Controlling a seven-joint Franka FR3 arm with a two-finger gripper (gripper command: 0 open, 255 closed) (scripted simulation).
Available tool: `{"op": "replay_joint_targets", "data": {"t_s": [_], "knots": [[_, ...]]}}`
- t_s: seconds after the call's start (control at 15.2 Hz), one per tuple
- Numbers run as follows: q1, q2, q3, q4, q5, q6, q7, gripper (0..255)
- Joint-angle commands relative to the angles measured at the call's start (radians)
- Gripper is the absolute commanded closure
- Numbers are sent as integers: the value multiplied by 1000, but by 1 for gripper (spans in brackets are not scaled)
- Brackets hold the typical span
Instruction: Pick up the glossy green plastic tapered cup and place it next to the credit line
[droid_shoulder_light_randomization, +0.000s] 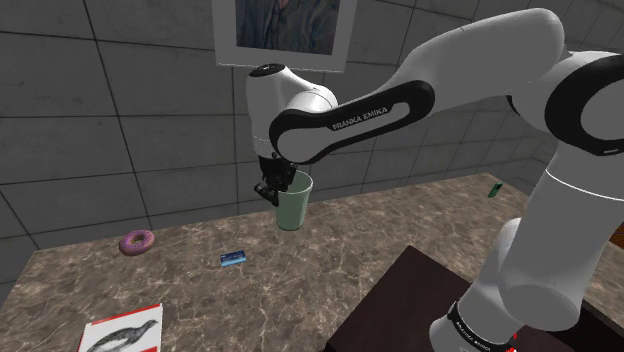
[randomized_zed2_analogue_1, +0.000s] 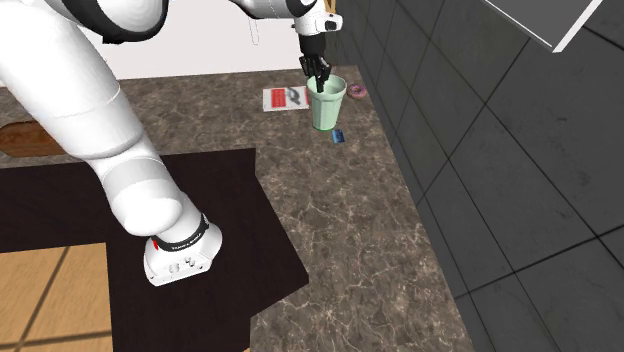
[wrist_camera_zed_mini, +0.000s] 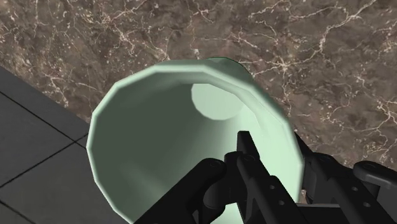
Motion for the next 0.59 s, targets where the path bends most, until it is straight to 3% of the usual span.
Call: {"op": "replay_joint_targets", "data": {"t_s": [0.0, 0.26, 0.53], "knots": [[23, 47, 16, 56, -12, -19, 41, 255], [81, 155, 44, 202, -39, -78, 122, 255], [82, 173, 40, 171, -49, -31, 135, 255]]}}
